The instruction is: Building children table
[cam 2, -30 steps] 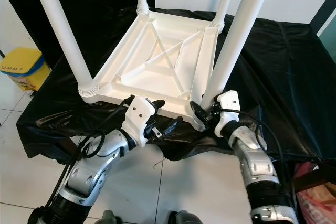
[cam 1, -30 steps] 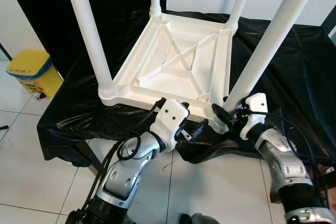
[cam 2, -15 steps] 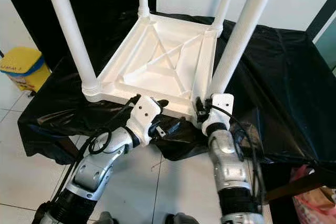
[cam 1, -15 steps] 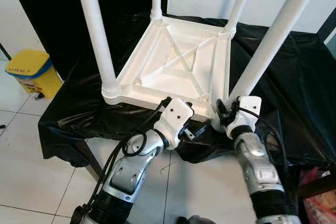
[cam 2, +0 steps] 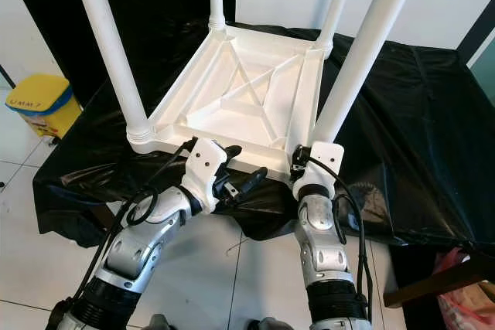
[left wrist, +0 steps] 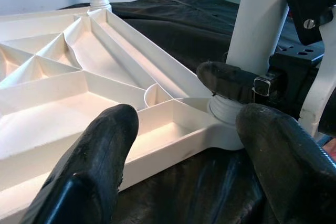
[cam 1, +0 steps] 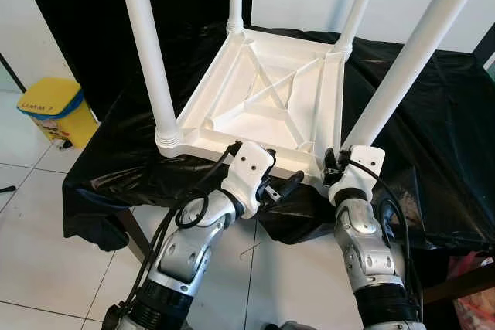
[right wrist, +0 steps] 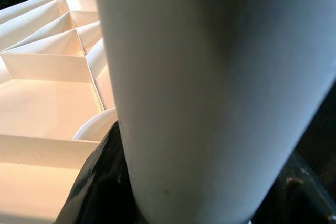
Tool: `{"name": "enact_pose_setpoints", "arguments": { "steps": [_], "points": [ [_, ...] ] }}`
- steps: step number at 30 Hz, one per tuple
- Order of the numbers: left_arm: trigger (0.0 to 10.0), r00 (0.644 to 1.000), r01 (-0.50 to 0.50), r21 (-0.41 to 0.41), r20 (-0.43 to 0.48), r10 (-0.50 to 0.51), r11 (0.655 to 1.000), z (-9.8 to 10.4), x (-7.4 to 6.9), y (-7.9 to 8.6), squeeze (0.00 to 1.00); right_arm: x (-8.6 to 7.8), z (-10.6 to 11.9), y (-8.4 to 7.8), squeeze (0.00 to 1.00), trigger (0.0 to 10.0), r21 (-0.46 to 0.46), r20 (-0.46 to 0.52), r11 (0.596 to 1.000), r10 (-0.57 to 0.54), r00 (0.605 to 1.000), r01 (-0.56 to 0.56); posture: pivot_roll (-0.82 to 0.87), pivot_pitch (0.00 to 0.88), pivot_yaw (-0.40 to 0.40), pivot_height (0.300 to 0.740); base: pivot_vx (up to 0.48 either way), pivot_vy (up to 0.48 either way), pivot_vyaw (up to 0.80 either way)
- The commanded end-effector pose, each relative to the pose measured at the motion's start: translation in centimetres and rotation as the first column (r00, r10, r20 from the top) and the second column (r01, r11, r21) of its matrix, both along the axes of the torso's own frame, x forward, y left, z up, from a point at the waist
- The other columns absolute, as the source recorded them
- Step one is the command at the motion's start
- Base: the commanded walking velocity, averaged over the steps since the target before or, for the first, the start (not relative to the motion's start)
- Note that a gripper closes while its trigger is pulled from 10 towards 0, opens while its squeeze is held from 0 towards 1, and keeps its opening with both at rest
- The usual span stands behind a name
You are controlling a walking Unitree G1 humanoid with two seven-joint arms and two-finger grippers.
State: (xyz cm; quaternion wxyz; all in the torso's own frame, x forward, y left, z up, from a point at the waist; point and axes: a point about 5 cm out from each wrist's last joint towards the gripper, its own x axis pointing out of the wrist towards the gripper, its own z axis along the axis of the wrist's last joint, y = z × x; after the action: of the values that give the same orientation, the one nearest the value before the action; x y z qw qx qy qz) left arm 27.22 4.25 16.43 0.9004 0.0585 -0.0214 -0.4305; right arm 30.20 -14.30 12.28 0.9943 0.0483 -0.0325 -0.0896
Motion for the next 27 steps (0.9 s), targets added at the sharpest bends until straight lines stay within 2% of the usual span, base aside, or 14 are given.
{"name": "enact_pose_setpoints", "arguments": {
  "steps": [1,6,10,15,16,18,20,21,22,23,24,25,27],
  "points": [
    [10.0,0.997,0.064,-0.022,-0.040,-0.065,0.998,-0.2,-0.5,-0.3,0.00,-0.4,-0.5,-0.1,1.00,10.0,-0.017,-0.018,1.000,-0.007,1.000,0.006,0.01,0.035,-0.074,0.740,0.000,0.000,0.00],
    [10.0,0.995,0.092,-0.019,-0.027,-0.093,0.996,0.0,-0.7,-0.3,0.00,-0.4,-0.2,-0.1,1.00,10.0,-0.007,-0.001,1.000,0.016,1.000,-0.016,0.01,0.040,-0.075,0.740,0.000,0.000,0.00],
    [10.0,0.992,0.117,-0.014,-0.037,-0.118,0.993,-0.1,-1.0,0.0,0.00,-1.0,0.6,-1.0,1.00,10.0,-0.049,0.061,0.985,0.171,0.983,-0.168,0.00,0.058,-0.074,0.740,0.000,0.000,0.00],
    [10.0,0.990,0.135,-0.018,-0.051,-0.135,0.991,-0.1,-1.3,0.0,0.00,-1.1,0.8,-1.6,1.00,10.0,-0.087,0.056,0.954,0.292,0.955,-0.286,0.00,0.061,-0.073,0.740,0.000,0.000,0.00],
    [10.0,0.989,0.139,-0.012,-0.045,-0.140,0.990,-0.1,-1.3,0.0,0.00,-1.1,0.9,-1.8,0.00,10.0,-0.107,0.052,0.935,0.345,0.937,-0.338,0.00,0.063,-0.073,0.740,0.000,0.000,0.00],
    [10.0,0.989,0.142,-0.007,-0.041,-0.142,0.990,-0.1,-1.3,0.0,0.00,-1.1,1.0,-1.9,0.00,10.0,-0.120,0.049,0.920,0.380,0.924,-0.372,0.00,0.063,-0.073,0.740,0.000,0.000,0.00],
    [10.0,0.988,0.148,-0.002,-0.038,-0.148,0.989,-0.1,-1.3,-0.1,0.00,-0.7,1.3,-2.3,0.00,10.0,-0.167,0.032,0.881,0.453,0.891,-0.442,-0.01,0.067,-0.068,0.740,0.000,0.000,0.00],
    [10.0,0.988,0.148,-0.002,-0.038,-0.148,0.989,-0.1,-1.3,-0.1,0.00,-0.7,1.3,-2.3,0.00,10.0,-0.167,0.032,0.881,0.453,0.891,-0.442,-0.01,0.067,-0.068,0.740,0.000,0.000,0.00],
    [10.0,0.987,0.157,-0.003,-0.037,-0.157,0.988,0.0,-1.3,-0.2,0.00,-0.3,1.5,-2.6,0.00,10.0,-0.189,0.012,0.851,0.501,0.865,-0.490,-0.01,0.068,-0.067,0.740,0.000,0.000,0.00],
    [10.0,0.987,0.157,-0.003,-0.037,-0.157,0.988,0.0,-1.3,-0.2,0.00,-0.3,1.5,-2.6,0.00,10.0,-0.189,0.012,0.851,0.501,0.865,-0.490,-0.01,0.068,-0.067,0.740,0.000,0.000,0.00],
    [10.0,0.985,0.170,0.000,-0.032,-0.170,0.985,0.1,-1.4,-0.4,0.00,0.2,1.6,-3.0,0.00,10.0,-0.210,-0.009,0.823,0.538,0.843,-0.528,-0.02,0.066,-0.061,0.740,0.000,0.000,0.00],
    [10.0,0.985,0.170,0.000,-0.032,-0.170,0.985,0.1,-1.4,-0.4,0.00,0.2,1.6,-3.0,0.00,10.0,-0.210,-0.009,0.823,0.538,0.843,-0.528,-0.02,0.066,-0.061,0.740,0.000,0.000,0.00],
    [10.0,0.984,0.177,0.006,-0.029,-0.177,0.984,0.2,-1.4,-0.5,0.00,0.6,1.6,-3.3,0.00,10.0,-0.218,-0.028,0.798,0.570,0.821,-0.561,-0.02,0.065,-0.059,0.740,0.000,0.000,0.00]
  ]
}}
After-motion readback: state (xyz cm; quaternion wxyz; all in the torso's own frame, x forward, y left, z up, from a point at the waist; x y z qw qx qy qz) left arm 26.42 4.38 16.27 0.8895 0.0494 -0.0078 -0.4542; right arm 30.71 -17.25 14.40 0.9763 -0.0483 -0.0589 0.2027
